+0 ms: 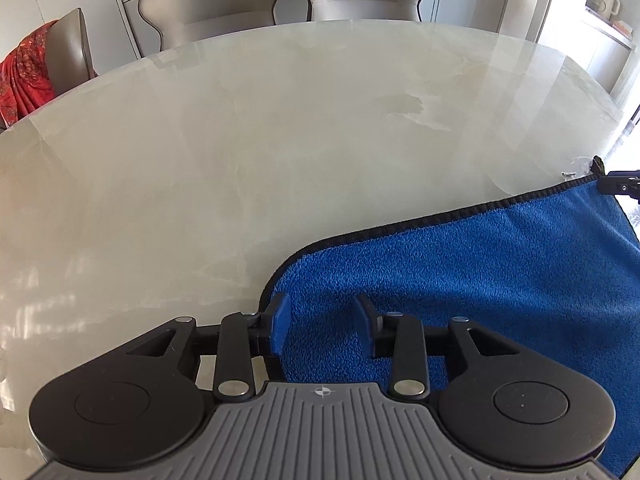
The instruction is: Fold towel
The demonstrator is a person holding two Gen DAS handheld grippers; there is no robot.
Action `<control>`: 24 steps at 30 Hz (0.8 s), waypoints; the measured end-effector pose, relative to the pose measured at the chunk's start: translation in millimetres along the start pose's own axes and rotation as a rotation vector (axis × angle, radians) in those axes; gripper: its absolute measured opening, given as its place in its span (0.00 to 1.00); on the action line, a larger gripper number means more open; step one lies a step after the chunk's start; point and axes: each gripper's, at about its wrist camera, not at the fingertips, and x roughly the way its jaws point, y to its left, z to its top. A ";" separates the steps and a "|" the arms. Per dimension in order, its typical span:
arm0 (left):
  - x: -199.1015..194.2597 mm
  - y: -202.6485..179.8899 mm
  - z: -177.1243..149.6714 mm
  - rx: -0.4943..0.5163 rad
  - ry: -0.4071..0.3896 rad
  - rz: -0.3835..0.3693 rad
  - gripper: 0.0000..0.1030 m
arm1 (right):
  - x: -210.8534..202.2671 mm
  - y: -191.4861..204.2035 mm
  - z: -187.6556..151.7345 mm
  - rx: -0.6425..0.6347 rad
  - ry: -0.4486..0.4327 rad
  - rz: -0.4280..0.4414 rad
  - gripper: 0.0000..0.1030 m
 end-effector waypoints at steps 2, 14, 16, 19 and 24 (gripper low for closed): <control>1.3 0.2 0.7 0.002 -0.003 0.001 0.36 | 2.4 5.9 -1.2 -0.050 -0.008 -0.010 0.21; 4.6 1.9 4.2 0.017 -0.023 0.006 0.38 | 8.7 25.2 0.7 -0.166 -0.003 -0.133 0.17; -0.3 3.3 1.6 0.008 -0.031 0.017 0.36 | 1.9 23.1 0.2 -0.152 -0.009 -0.154 0.23; -14.6 8.1 -6.1 -0.005 -0.055 0.024 0.38 | -21.9 21.0 -6.5 -0.154 -0.043 -0.196 0.32; -40.2 10.1 -34.4 -0.036 -0.062 0.011 0.45 | -65.4 29.8 -34.1 -0.106 0.019 -0.006 0.33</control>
